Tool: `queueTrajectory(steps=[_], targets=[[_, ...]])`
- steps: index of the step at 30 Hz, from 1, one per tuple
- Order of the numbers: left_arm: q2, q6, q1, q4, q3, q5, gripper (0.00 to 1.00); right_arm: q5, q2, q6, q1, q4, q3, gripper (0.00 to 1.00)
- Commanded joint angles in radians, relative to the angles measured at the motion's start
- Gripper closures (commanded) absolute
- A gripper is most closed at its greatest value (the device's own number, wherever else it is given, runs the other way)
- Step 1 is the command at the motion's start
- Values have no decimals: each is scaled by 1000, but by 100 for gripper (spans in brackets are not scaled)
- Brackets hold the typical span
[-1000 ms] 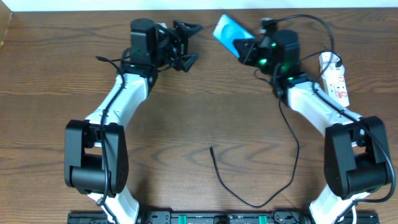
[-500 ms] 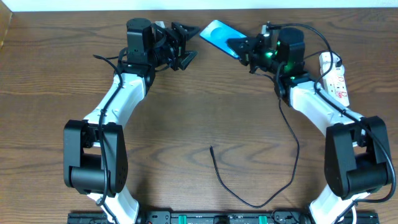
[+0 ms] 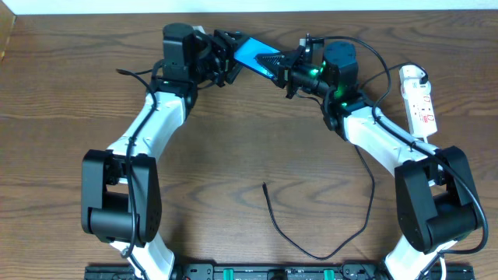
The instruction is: Plug charger to phone and switch on socket
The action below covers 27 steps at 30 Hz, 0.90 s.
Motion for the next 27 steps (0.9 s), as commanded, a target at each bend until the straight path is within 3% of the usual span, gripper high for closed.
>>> queueTrajectory(steps=[1,7,16,23,27], targets=[[-21,-6,-37,5,5,-93,36,40,0,48,9,14,19,99],[-21,-30,-58,13,5,-124,39,45,0,54,11,14,19,99],[-21,-224,-57,14,5,-163,54,89,0,116,11,13,19,99],[-21,-269,-57,14,5,-188,57,92,0,124,13,13,19,99],[-21,-269,-57,14,5,-188,75,84,0,124,13,13,19,99]])
